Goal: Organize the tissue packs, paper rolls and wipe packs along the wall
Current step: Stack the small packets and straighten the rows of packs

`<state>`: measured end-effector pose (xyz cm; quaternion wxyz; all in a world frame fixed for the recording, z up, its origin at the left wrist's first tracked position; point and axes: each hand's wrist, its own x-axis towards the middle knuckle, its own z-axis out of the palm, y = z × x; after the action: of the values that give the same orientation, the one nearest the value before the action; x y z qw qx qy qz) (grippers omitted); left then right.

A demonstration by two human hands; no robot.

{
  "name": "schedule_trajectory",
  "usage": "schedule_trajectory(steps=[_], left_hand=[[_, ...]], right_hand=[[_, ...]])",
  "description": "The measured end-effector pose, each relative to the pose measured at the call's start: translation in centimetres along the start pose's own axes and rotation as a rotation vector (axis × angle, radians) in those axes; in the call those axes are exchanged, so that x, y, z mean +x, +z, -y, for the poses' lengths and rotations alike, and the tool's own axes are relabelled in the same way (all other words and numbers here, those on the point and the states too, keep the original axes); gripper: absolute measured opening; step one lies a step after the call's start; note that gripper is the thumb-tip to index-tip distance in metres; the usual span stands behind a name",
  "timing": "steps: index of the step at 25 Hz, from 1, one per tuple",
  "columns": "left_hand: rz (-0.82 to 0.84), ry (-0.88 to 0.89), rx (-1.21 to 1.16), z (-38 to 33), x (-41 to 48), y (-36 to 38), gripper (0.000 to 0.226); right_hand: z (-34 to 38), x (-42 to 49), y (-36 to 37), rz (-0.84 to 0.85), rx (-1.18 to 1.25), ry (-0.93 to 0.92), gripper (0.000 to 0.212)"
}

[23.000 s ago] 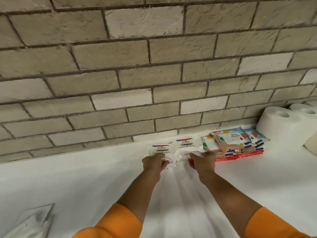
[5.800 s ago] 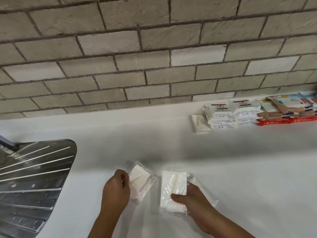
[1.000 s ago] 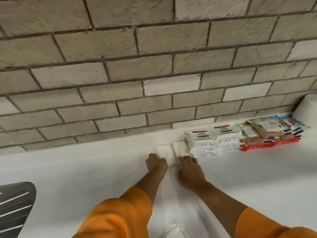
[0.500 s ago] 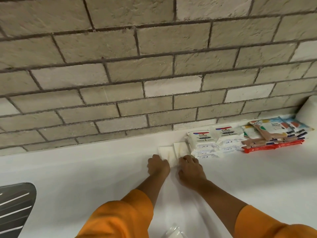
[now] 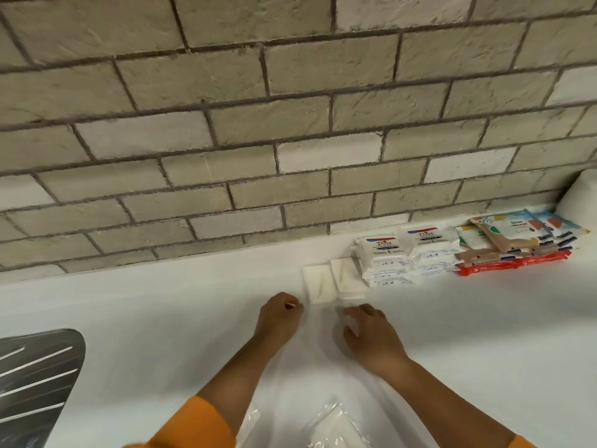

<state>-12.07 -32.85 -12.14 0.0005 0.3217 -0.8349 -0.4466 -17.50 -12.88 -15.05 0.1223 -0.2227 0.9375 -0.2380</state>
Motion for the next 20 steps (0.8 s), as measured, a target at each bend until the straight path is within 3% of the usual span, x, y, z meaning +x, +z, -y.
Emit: schedule_trajectory(steps=[3, 8, 11, 14, 20], left_hand=[[0.016, 0.014, 0.008, 2.6, -4.7, -2.0, 0.015], [-0.037, -0.004, 0.157, 9.9, -10.9, -3.9, 0.007], [-0.181, -0.043, 0.402, 13.2, -13.6, -4.5, 0.038], [-0.149, -0.127, 0.501, 14.4, -15.3, -4.9, 0.076], [-0.179, -0.174, 0.567, 14.9, -15.6, -4.7, 0.087]], right_hand=[[-0.1, -3.4, 0.3, 0.053, 0.160, 0.042, 0.034], [0.4, -9.1, 2.0, 0.136, 0.201, 0.087, 0.028], [1.2, -12.3, 2.7, 0.173, 0.174, 0.122, 0.046], [2.3, -14.6, 3.6, 0.188, 0.037, 0.133, 0.071], [3.4, -15.2, 5.0, 0.146, 0.028, 0.186, 0.076]])
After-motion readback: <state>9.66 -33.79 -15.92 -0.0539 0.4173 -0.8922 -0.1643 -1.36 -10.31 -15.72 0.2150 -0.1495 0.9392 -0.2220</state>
